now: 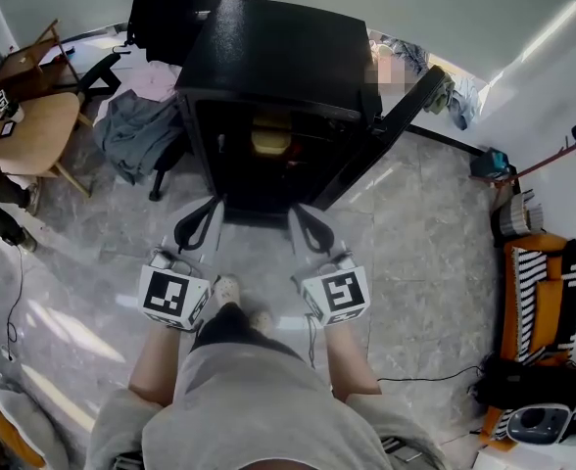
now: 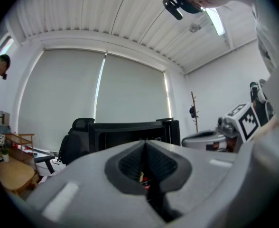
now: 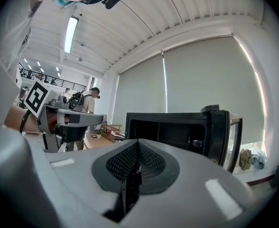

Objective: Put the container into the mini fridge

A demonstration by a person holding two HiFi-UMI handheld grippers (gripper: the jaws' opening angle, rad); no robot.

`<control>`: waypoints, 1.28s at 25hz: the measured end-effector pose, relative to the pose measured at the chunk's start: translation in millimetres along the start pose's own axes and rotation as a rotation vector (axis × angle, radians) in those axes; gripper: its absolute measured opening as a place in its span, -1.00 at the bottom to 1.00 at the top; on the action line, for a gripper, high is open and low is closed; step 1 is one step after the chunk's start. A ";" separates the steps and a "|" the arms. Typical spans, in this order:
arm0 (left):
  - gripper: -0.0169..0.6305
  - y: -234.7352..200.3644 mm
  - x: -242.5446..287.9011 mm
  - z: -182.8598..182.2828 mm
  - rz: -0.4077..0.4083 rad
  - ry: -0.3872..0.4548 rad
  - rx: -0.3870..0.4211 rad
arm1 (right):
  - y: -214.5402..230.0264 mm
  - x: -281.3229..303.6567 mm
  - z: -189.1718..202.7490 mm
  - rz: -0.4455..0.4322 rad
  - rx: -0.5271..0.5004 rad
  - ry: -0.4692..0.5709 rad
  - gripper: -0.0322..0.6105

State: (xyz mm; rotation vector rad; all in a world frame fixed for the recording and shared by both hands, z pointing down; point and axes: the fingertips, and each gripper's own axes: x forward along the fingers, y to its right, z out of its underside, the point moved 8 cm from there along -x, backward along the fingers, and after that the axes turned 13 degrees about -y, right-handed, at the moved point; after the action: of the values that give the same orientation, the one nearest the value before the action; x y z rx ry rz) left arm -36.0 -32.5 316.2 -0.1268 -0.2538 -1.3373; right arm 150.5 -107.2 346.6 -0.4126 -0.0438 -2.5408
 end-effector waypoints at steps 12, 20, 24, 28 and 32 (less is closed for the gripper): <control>-0.94 9.5 -25.5 -10.1 -0.019 0.030 0.014 | -13.5 -30.3 -10.3 0.031 -0.002 0.029 -0.91; -0.94 15.4 -37.7 -11.9 -0.020 0.041 0.020 | -26.0 -43.7 -11.3 0.036 0.004 0.046 -0.91; -0.94 19.2 -41.1 -13.5 -0.020 0.049 0.005 | -28.5 -49.0 -13.4 0.035 -0.001 0.061 -0.91; -0.94 22.5 -44.5 -13.8 -0.022 0.054 0.009 | -31.8 -53.8 -16.3 0.034 -0.019 0.074 -0.91; -0.94 27.9 -47.6 -14.1 -0.022 0.050 0.031 | -33.4 -59.9 -17.7 0.029 -0.025 0.088 -0.91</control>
State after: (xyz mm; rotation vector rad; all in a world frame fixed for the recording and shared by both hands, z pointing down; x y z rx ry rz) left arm -17.3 15.6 292.1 -0.0644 -0.2340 -1.3558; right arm 175.4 -49.7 313.5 -0.3088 0.0268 -2.5296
